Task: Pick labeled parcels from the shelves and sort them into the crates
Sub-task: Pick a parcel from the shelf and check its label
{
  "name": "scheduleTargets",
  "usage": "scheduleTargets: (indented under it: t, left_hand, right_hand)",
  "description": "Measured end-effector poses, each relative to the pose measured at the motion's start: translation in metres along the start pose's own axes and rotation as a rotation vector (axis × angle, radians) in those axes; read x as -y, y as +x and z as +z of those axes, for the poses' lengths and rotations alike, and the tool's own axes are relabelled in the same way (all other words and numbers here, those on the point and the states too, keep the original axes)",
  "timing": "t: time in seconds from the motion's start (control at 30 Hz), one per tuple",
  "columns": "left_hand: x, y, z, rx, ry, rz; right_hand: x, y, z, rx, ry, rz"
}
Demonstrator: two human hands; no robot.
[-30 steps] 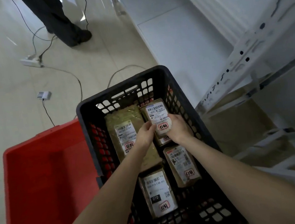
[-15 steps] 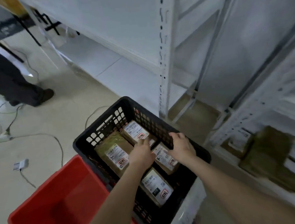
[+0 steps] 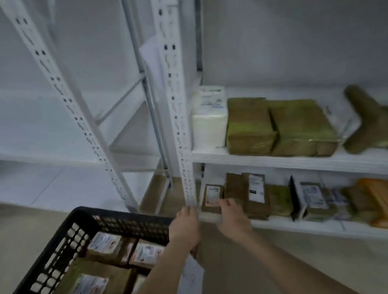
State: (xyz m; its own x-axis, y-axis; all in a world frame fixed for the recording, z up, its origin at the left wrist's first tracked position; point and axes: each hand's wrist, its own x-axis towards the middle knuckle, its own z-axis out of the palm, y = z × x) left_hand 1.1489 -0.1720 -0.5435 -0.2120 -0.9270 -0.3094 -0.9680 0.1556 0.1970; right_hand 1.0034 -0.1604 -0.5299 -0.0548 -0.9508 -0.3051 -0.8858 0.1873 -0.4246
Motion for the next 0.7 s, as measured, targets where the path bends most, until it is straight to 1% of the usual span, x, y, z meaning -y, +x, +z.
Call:
scheduleTargets:
  t: [0.2,0.33,0.43,0.53,0.7]
  left_hand:
    - [-0.140,-0.021,-0.031,-0.068,0.076,0.142]
    - [-0.235,-0.039,-0.042,-0.110,0.059,0.255]
    - [-0.306,-0.057,-0.045,-0.140,0.105,0.358]
    - [-0.379,-0.073,-0.047,-0.177,0.102,0.447]
    - [-0.490,-0.094,-0.032,-0.157,0.092,0.590]
  right_hand:
    - [-0.092,-0.063,-0.083,-0.165,0.078,0.137]
    - [-0.163,-0.112,-0.140,-0.273,0.069,0.184]
    - [-0.218,-0.150,-0.180,-0.327,0.073,0.228]
    - [-0.273,-0.185,-0.212,-0.401,0.076,0.251]
    - [-0.360,-0.236,-0.258,-0.470,0.071,0.320]
